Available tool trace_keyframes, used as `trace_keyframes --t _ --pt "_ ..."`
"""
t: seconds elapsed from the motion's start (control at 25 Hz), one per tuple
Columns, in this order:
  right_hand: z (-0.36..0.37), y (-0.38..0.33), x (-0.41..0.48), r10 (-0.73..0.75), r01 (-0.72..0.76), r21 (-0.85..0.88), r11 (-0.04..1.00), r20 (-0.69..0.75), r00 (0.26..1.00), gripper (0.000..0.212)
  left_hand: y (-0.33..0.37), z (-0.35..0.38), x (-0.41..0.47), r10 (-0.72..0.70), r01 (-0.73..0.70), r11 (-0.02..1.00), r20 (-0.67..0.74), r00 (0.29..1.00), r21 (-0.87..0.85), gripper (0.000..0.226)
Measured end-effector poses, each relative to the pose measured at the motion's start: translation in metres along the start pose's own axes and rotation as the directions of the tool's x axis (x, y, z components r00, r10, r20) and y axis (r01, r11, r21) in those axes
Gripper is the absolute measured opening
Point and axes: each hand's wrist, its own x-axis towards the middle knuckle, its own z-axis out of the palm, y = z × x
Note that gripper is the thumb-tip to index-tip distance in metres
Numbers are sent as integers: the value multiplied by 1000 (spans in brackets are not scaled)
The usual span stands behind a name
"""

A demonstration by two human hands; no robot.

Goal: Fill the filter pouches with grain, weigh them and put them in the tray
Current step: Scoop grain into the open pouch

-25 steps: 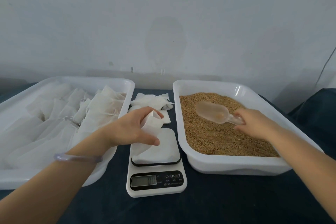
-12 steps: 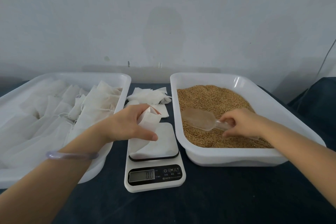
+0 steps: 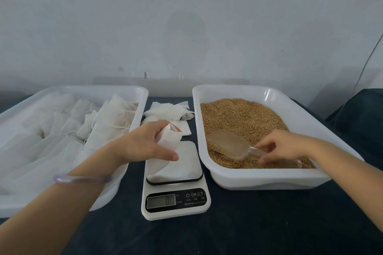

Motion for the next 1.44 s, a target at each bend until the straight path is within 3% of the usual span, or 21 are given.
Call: trace_keyframes --t 0.36,0.52,0.68,0.88,1.04,1.24,1.44 --pt "-14 20 -33 22 -18 62 998 -70 997 19 -2 -1 0 14 -15 1000 -10 1000 -12 47" --pt "-18 31 -51 25 -13 97 995 -121 992 25 2 -1 -1 11 -12 999 -8 1000 -47 45" --pt "-22 32 -64 13 24 151 988 -240 971 26 29 1 5 87 -97 991 -114 990 -87 40" --pt "-33 19 -75 -35 103 121 987 -464 885 28 70 43 40 276 -256 961 -253 927 108 49" --pt "-57 14 -94 -76 159 104 982 -551 831 36 64 67 63 287 -239 949 -249 925 205 58" --pt "-73 13 -101 -139 147 -28 989 -527 839 37 52 82 68 264 -221 952 -203 943 214 64" --pt "-86 1 -92 -213 7 -387 922 -492 844 26 52 87 70 237 -210 961 -143 961 183 72"
